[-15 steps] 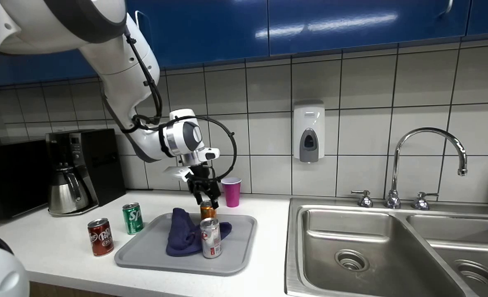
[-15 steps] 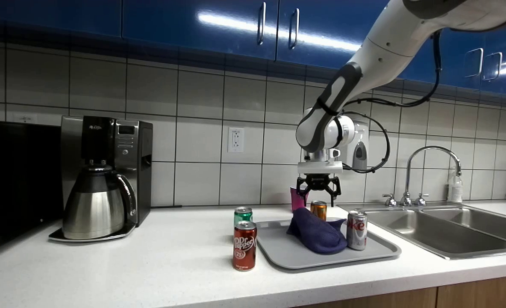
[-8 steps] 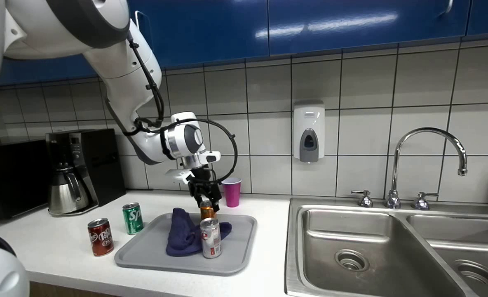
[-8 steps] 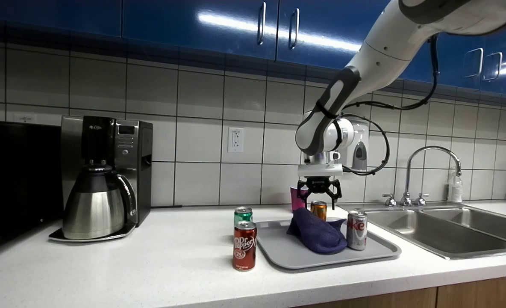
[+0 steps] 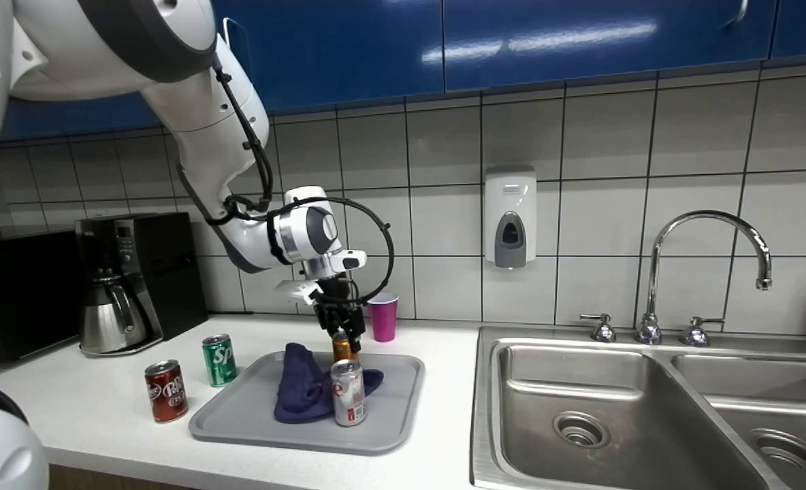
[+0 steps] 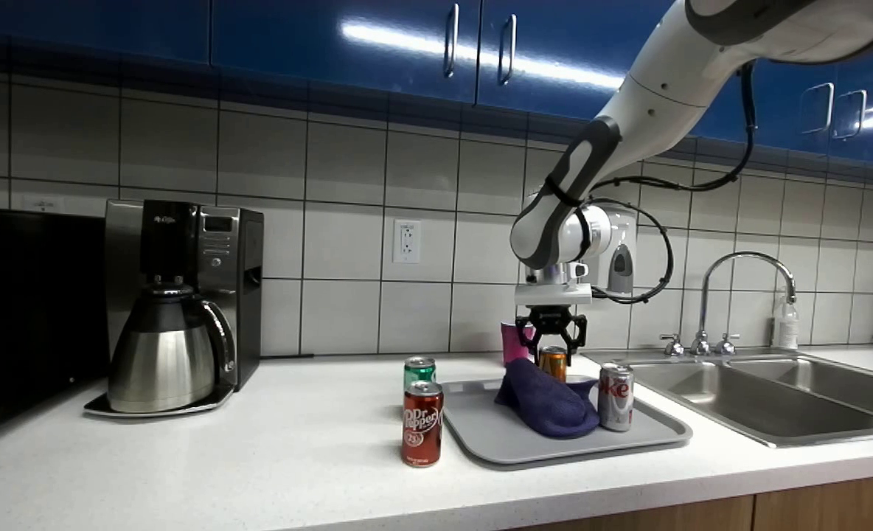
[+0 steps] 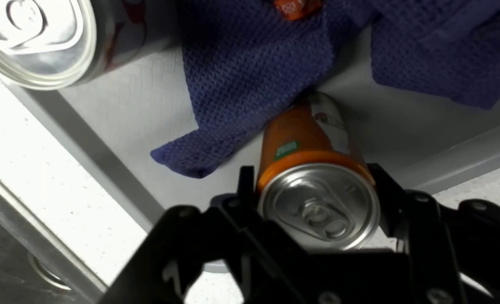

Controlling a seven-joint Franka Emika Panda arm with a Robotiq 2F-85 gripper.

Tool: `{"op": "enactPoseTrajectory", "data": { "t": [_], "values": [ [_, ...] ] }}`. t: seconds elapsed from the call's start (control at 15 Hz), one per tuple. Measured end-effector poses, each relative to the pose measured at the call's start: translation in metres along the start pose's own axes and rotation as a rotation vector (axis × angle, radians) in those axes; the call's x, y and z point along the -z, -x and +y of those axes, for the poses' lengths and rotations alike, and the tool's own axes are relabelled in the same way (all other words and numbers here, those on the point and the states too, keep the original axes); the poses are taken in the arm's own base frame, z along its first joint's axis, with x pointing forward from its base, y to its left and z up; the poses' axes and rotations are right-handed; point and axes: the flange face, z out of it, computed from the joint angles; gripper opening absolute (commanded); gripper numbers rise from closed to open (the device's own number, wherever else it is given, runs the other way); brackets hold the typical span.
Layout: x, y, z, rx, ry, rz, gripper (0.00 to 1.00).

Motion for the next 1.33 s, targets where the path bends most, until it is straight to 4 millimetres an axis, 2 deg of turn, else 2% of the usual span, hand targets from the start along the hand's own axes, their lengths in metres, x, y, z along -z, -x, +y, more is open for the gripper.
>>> {"op": "enactPoseTrajectory", "data": {
  "t": [0.73,1.33],
  "values": [
    [0.004,-0.001,0.0,-0.008,-0.009,0.004,0.39],
    [0.039,-0.01,0.007,-0.038,-0.05,0.041,0.39]
  ]
}}
